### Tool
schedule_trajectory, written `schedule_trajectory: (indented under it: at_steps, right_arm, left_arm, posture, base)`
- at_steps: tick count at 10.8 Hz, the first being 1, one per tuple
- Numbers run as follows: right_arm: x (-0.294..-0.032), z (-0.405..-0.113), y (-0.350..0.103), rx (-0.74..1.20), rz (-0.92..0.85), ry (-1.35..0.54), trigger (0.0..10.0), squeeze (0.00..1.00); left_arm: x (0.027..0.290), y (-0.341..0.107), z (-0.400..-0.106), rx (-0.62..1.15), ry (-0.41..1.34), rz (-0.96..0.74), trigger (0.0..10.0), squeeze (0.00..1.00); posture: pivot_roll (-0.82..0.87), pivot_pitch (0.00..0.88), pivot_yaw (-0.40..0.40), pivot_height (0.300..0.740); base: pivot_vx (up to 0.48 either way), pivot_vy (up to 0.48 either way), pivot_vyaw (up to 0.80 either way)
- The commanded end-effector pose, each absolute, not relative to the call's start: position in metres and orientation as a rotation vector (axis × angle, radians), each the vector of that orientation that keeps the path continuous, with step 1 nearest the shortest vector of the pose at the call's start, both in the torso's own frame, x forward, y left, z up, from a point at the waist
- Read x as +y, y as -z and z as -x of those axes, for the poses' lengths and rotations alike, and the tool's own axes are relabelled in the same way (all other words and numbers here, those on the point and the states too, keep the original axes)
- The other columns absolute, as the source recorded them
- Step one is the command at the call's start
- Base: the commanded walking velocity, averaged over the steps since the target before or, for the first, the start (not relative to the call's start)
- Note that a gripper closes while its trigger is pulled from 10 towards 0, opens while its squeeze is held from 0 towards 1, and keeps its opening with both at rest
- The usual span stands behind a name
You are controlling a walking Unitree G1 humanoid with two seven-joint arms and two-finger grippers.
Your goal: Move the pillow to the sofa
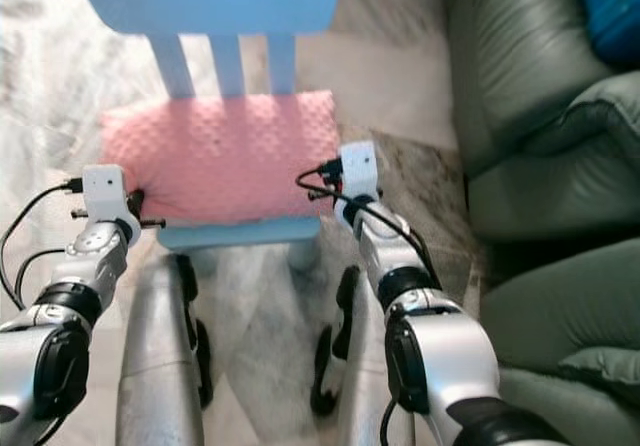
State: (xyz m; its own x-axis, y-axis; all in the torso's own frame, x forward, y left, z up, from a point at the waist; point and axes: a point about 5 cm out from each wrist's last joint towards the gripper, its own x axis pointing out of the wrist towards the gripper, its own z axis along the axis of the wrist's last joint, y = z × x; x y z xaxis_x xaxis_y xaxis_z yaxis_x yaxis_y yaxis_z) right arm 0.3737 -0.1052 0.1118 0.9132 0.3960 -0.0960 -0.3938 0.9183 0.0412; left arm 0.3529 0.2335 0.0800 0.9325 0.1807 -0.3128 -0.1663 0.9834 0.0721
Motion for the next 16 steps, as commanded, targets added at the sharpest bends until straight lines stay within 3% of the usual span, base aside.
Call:
schedule_trajectory:
  at_steps: [1,2,3,4,7,16]
  right_arm:
    - [-0.111,-0.368,-0.102,0.115,-0.031,-0.408,0.0,0.0]
    - [-0.114,-0.365,-0.098,0.118,-0.031,-0.412,0.0,0.0]
    - [-0.118,-0.36,-0.089,0.144,0.001,-0.405,5.1,1.0]
    - [-0.118,-0.355,-0.081,0.164,0.047,-0.406,10.0,1.0]
    - [-0.113,-0.352,-0.073,0.217,0.022,-0.419,10.0,1.0]
    - [-0.105,-0.352,-0.067,0.264,0.312,-0.386,10.0,1.0]
  left_arm:
    - [0.236,-0.08,-0.352,0.315,-0.163,-0.055,0.0,0.0]
    - [0.235,-0.08,-0.351,0.312,-0.153,-0.054,0.0,0.0]
    - [0.237,-0.076,-0.349,0.324,-0.152,-0.058,0.0,0.0]
    - [0.238,-0.071,-0.345,0.341,-0.155,-0.057,0.0,0.0]
    - [0.241,-0.065,-0.339,0.356,-0.141,-0.072,0.0,0.0]
    - [0.248,-0.055,-0.31,0.37,-0.079,-0.075,0.0,0.0]
  posture:
    - [0.08,0.187,-0.074,0.532]
    - [0.09,0.186,-0.074,0.532]
    - [0.09,0.194,-0.073,0.532]
    - [0.09,0.213,-0.07,0.532]
    - [0.11,0.264,-0.062,0.532]
    - [0.18,0.413,-0.046,0.532]
  base:
    - [0.0,0.0,0.0]
    - [0.0,0.0,0.0]
    - [0.0,0.0,0.0]
    - [0.0,0.0,0.0]
    - [0.0,0.0,0.0]
    - [0.0,0.0,0.0]
